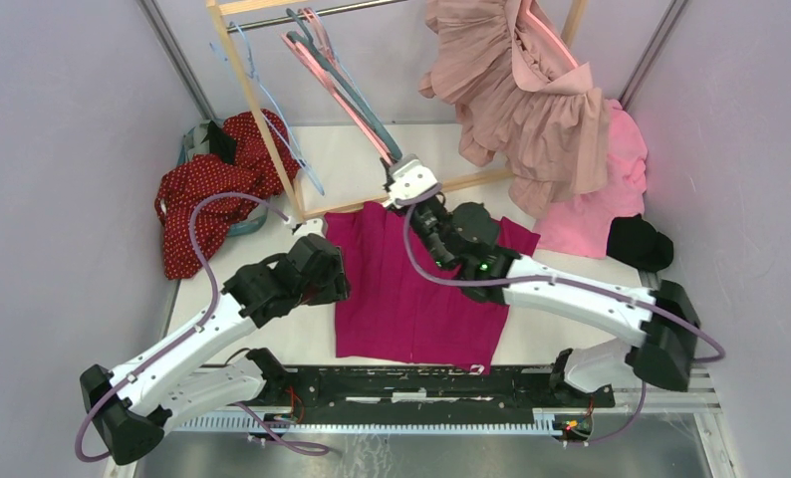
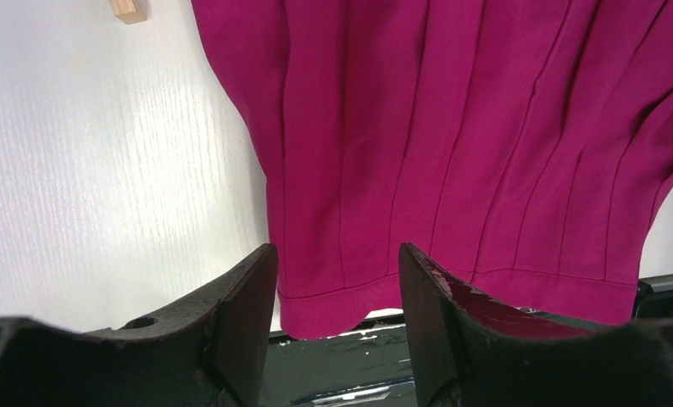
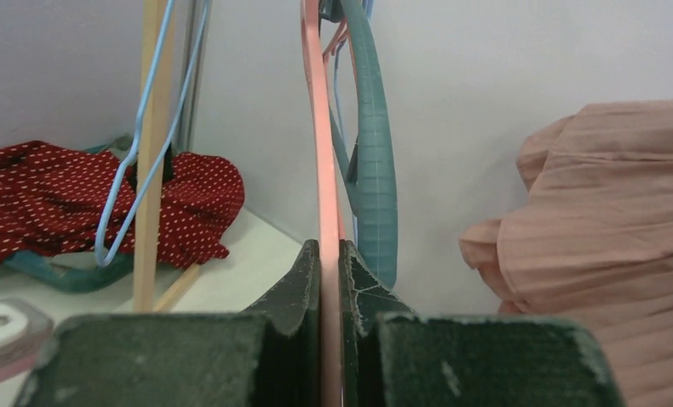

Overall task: Place the skirt on the hanger
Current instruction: Pick up the hanger from the clothesline, then hang the skirt on the hanger.

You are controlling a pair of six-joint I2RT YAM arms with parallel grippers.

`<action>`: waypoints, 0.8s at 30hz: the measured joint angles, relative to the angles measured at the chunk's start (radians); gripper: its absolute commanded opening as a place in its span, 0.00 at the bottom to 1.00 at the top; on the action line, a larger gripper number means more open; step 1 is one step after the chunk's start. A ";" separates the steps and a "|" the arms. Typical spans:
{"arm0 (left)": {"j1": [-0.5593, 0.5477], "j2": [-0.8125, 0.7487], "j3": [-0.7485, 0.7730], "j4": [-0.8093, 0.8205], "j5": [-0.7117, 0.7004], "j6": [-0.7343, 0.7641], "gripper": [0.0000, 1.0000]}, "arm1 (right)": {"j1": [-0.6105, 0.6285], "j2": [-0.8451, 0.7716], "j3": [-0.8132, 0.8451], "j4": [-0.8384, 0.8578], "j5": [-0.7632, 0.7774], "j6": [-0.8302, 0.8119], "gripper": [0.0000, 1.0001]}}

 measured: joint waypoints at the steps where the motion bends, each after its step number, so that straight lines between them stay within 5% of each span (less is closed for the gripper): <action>1: 0.000 -0.001 -0.002 0.002 0.001 0.000 0.61 | 0.000 -0.040 -0.014 -0.042 0.002 0.025 0.02; 16: 0.000 -0.006 -0.021 0.046 0.047 0.000 0.65 | 0.000 -0.564 -0.077 -0.816 -0.056 0.389 0.02; 24: 0.000 -0.010 -0.108 0.111 0.134 -0.003 0.65 | -0.001 -0.625 0.006 -1.296 -0.133 0.575 0.02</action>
